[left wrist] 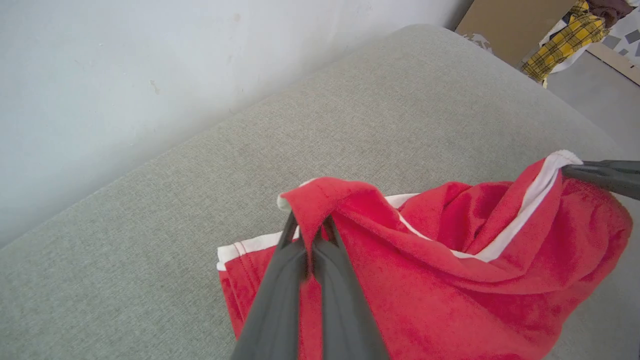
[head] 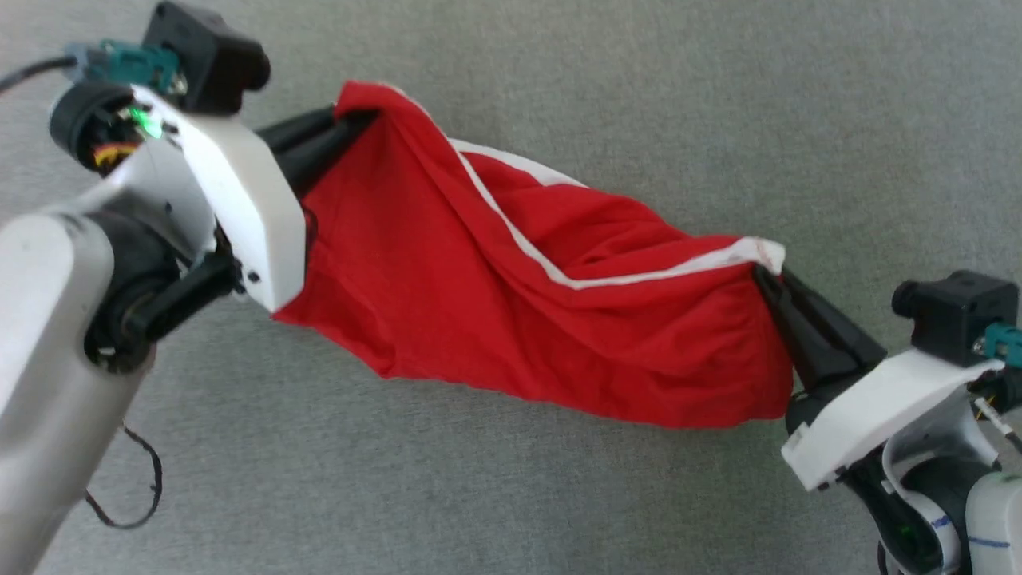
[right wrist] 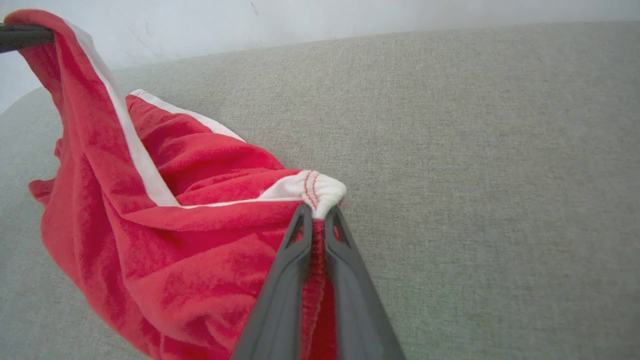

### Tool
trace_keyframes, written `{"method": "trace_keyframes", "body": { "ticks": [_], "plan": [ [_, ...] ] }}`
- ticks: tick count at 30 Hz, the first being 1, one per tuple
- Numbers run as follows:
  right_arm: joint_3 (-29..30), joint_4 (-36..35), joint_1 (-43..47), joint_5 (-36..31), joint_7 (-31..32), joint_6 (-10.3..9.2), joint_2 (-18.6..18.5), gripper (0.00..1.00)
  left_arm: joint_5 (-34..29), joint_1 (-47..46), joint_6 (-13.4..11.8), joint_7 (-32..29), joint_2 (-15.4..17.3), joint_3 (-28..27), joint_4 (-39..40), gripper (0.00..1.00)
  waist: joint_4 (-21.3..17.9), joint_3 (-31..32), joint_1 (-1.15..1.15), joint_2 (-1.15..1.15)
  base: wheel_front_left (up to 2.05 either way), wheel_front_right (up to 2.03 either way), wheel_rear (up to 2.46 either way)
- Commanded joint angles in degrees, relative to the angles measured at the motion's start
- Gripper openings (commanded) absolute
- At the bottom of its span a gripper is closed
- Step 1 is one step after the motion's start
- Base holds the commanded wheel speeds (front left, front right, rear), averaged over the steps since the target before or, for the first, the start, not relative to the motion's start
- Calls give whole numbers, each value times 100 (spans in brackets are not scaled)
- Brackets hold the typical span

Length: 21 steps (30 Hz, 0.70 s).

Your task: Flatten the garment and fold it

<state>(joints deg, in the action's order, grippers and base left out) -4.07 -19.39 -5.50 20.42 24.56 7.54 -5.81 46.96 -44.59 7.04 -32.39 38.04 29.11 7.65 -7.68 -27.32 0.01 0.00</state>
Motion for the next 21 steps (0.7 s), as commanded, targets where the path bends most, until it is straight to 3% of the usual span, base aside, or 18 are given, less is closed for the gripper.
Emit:
{"method": "trace_keyframes", "body": {
  "ticks": [1,9,16,17,19,20,21],
  "plan": [
    [30,-18,-138,-58,-63,-5,41,0,2,-162,43,56,29,35,-95,0,-150,-256,-1,0,0,0,0],
    [51,36,-403,-243,-100,-5,153,0,-92,-514,44,56,160,141,-666,0,-129,-642,-1,0,0,0,0],
    [-48,171,-553,-290,0,-5,197,3,21,-596,-59,-369,79,299,-1155,0,-79,-795,-1,0,0,0,0],
    [-56,192,-561,-290,27,-5,200,11,26,-611,-82,-408,64,312,-1184,3,-74,-802,-1,0,0,0,0],
    [-74,223,-571,-293,74,-5,203,45,33,-629,-131,-481,40,337,-1236,35,-63,-805,-1,0,0,0,0],
    [-76,233,-575,-294,83,-5,205,89,50,-631,-147,-511,27,346,-1248,47,-58,-800,-1,0,0,0,0],
    [-78,245,-577,-296,89,-5,206,100,74,-628,-163,-530,11,346,-1251,76,-53,-790,-1,0,0,0,0]
  ]
}}
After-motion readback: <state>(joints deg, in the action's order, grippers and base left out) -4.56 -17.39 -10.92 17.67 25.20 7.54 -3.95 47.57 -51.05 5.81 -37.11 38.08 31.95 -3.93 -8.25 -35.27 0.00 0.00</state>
